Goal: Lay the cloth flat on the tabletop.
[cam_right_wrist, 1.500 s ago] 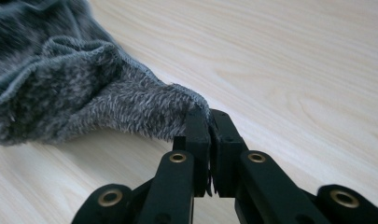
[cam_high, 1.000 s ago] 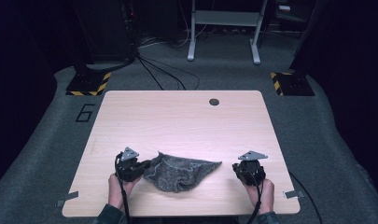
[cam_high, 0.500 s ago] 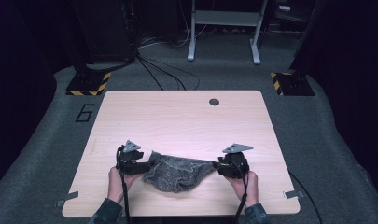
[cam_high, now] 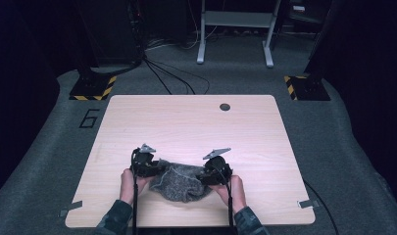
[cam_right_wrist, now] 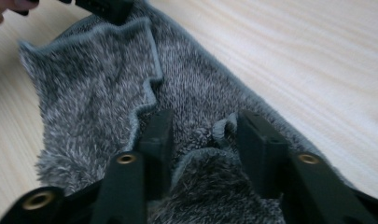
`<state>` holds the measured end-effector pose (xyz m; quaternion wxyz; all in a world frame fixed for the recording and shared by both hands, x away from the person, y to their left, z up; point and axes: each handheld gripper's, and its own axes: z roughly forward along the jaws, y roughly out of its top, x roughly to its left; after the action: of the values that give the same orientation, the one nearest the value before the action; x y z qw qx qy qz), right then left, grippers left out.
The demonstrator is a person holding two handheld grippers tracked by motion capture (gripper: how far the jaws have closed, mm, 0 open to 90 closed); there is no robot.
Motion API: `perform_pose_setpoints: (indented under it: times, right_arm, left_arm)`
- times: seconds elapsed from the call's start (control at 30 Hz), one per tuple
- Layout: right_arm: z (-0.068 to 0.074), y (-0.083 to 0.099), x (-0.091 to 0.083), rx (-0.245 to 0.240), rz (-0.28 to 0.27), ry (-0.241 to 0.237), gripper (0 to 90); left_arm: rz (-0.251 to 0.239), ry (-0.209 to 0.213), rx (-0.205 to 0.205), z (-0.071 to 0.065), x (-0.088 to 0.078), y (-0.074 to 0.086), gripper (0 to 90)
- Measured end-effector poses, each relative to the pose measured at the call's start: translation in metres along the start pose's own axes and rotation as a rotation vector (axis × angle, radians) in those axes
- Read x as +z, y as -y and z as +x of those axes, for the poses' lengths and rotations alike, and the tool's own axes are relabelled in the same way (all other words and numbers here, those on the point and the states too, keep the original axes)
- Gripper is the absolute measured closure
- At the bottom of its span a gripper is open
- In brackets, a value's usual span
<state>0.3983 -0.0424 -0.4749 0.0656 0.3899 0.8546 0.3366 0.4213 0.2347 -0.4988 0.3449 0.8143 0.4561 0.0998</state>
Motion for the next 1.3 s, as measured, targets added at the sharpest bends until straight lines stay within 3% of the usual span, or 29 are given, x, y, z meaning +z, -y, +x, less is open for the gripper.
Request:
perform_pose_setpoints:
  times: [0.1, 0.13, 0.17, 0.3, 0.53, 0.57, 0.83, 1.13, 1.3]
  right_arm:
    - [-0.001, 0.003, 0.007, -0.011, 0.029, 0.006, 70.1]
    - [-0.001, 0.003, 0.007, -0.011, 0.029, 0.006, 70.1]
    - [-0.001, 0.006, 0.010, -0.012, 0.034, 0.021, 76.9]
    - [0.000, 0.009, 0.007, -0.029, 0.031, 0.030, 83.5]
    - [-0.001, 0.014, -0.011, -0.047, -0.011, 0.081, 83.9]
    - [-0.004, 0.017, -0.022, -0.037, -0.028, 0.098, 83.8]
    - [-0.021, 0.032, -0.057, -0.007, -0.077, 0.182, 83.2]
    - [-0.037, 0.060, -0.070, 0.053, -0.038, 0.203, 80.7]
    - [-0.037, 0.080, -0.068, 0.078, 0.023, 0.163, 77.5]
  left_arm:
    - [0.010, -0.004, 0.002, 0.000, 0.002, 0.003, 77.4]
    - [0.000, -0.010, -0.001, 0.000, 0.004, 0.004, 77.4]
    - [0.005, -0.014, -0.004, -0.001, 0.004, 0.006, 81.8]
    - [-0.011, -0.028, -0.007, -0.002, 0.006, 0.008, 84.7]
    - [-0.042, -0.062, -0.019, -0.001, 0.000, 0.010, 84.8]
    - [-0.055, -0.064, -0.029, 0.000, -0.001, 0.011, 84.7]
    - [-0.073, -0.078, -0.044, 0.003, -0.006, 0.013, 84.5]
    - [-0.075, -0.081, -0.047, 0.004, -0.007, 0.014, 83.6]
    - [-0.059, -0.070, -0.041, 0.005, -0.005, 0.013, 79.8]
